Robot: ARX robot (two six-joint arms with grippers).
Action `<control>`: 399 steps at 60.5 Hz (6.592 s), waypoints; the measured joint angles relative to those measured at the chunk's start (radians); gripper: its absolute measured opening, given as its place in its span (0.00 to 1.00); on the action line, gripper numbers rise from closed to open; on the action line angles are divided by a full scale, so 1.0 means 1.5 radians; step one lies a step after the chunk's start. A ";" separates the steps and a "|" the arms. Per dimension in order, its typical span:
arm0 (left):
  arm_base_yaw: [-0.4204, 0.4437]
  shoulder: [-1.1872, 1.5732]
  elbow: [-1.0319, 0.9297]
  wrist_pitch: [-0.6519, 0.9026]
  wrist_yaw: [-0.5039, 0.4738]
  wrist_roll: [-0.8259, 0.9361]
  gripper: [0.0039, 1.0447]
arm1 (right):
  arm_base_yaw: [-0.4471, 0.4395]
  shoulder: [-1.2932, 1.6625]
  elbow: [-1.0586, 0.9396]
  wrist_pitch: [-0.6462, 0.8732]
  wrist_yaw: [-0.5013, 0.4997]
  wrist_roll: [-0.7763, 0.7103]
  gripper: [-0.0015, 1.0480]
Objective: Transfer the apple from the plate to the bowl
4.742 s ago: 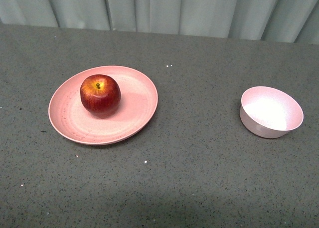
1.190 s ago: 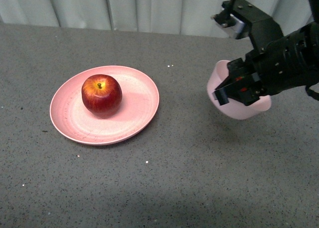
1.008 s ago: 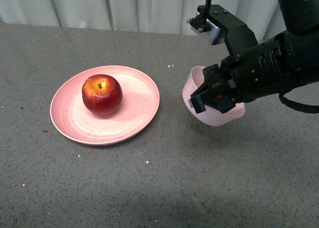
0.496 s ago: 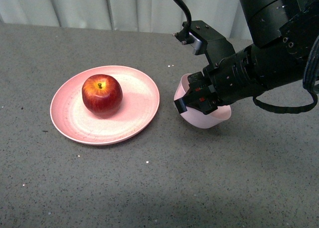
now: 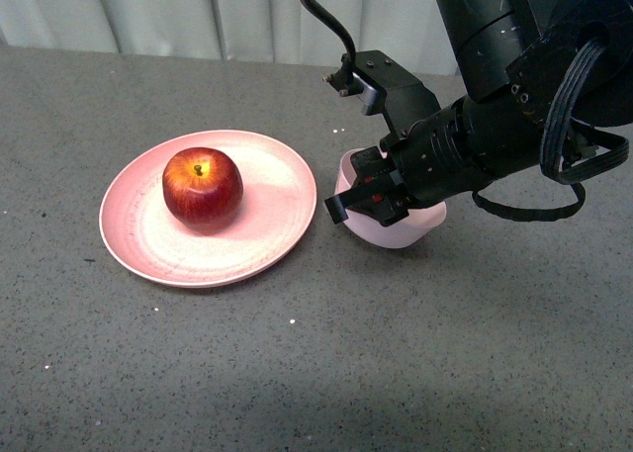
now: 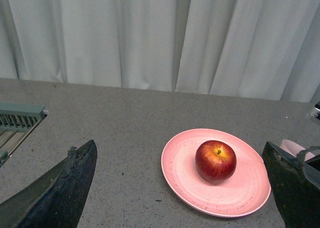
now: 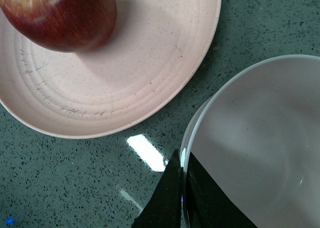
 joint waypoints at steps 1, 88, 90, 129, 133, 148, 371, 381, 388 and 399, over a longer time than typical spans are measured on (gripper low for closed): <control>0.000 0.000 0.000 0.000 0.000 0.000 0.94 | 0.000 0.000 0.000 0.000 0.000 0.000 0.11; 0.000 0.000 0.000 0.000 0.000 0.000 0.94 | -0.241 -0.638 -0.655 0.555 0.347 0.074 0.81; 0.000 -0.001 0.000 0.000 0.000 0.000 0.94 | -0.252 -0.653 -0.680 0.594 0.307 0.081 0.76; 0.000 0.000 0.000 0.000 0.000 0.000 0.94 | -0.261 -1.017 -0.764 0.365 0.252 0.104 0.01; 0.000 0.000 0.000 0.000 0.000 0.000 0.94 | -0.261 -1.052 -0.764 0.333 0.252 0.104 0.01; 0.000 0.000 0.000 0.000 0.000 0.000 0.94 | -0.261 -1.157 -0.764 0.235 0.252 0.104 0.01; -0.175 1.384 0.575 0.343 -0.012 -0.072 0.94 | -0.261 -1.423 -0.764 -0.033 0.249 0.105 0.91; -0.175 1.385 0.575 0.343 -0.015 -0.069 0.77 | -0.261 -1.423 -0.764 -0.033 0.249 0.105 0.91; -0.176 1.385 0.575 0.343 -0.014 -0.069 0.71 | -0.261 -1.423 -0.764 -0.033 0.250 0.105 0.91; -0.187 1.371 0.574 0.331 -0.005 -0.078 0.70 | -0.261 -1.423 -0.764 -0.033 0.250 0.105 0.91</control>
